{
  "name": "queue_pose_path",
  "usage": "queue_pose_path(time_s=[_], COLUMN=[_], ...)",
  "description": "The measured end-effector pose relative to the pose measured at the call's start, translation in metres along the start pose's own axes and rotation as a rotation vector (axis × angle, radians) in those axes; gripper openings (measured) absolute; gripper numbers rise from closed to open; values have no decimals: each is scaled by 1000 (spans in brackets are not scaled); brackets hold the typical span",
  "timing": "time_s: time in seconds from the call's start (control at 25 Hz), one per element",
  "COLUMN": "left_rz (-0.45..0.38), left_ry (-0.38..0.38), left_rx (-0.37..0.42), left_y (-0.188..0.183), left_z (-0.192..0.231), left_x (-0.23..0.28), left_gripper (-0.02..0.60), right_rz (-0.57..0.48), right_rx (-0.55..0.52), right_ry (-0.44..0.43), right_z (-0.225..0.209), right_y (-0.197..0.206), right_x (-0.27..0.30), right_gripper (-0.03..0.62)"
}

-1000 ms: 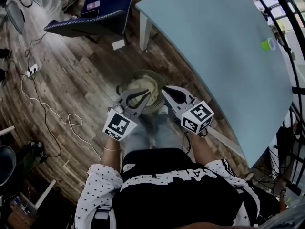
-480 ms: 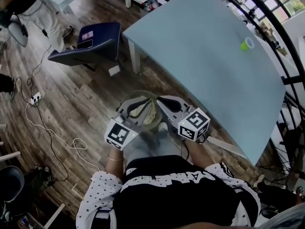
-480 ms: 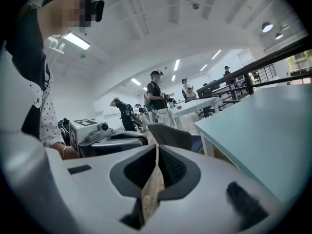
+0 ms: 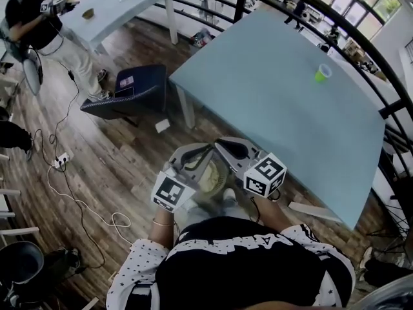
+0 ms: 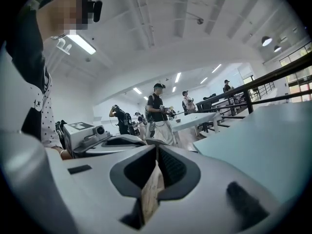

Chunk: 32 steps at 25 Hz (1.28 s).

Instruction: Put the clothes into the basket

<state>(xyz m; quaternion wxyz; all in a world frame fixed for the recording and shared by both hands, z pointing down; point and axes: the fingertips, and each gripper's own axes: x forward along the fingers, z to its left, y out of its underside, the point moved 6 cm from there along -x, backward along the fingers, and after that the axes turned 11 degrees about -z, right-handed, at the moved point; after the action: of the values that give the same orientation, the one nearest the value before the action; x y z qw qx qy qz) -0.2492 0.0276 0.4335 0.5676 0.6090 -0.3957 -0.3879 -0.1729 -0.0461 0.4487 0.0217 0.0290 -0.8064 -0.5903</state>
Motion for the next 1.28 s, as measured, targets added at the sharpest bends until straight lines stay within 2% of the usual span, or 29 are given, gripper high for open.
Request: queue_pose_path(time_s=[0.52,0.64,0.8,1.28], left_rz=[-15,-40,-79,-59], left_ry=[18,-3,-24,-35], left_rx=[128,123,119,158], left_y=[-48,-53,-59,-61], left_z=[1,6,15,33], left_x=[9,7,2,6], left_gripper=[28,28,28,28], right_rz=[-94,-92,-104,-118], right_rx=[-175,-232,-249,-308], right_ry=[37,39,32,42], right_z=[4,4,3,-2], right_y=[-65,-73,-79,-87], right_x=[-3,-3,0,10], right_gripper=[35,35,35,35])
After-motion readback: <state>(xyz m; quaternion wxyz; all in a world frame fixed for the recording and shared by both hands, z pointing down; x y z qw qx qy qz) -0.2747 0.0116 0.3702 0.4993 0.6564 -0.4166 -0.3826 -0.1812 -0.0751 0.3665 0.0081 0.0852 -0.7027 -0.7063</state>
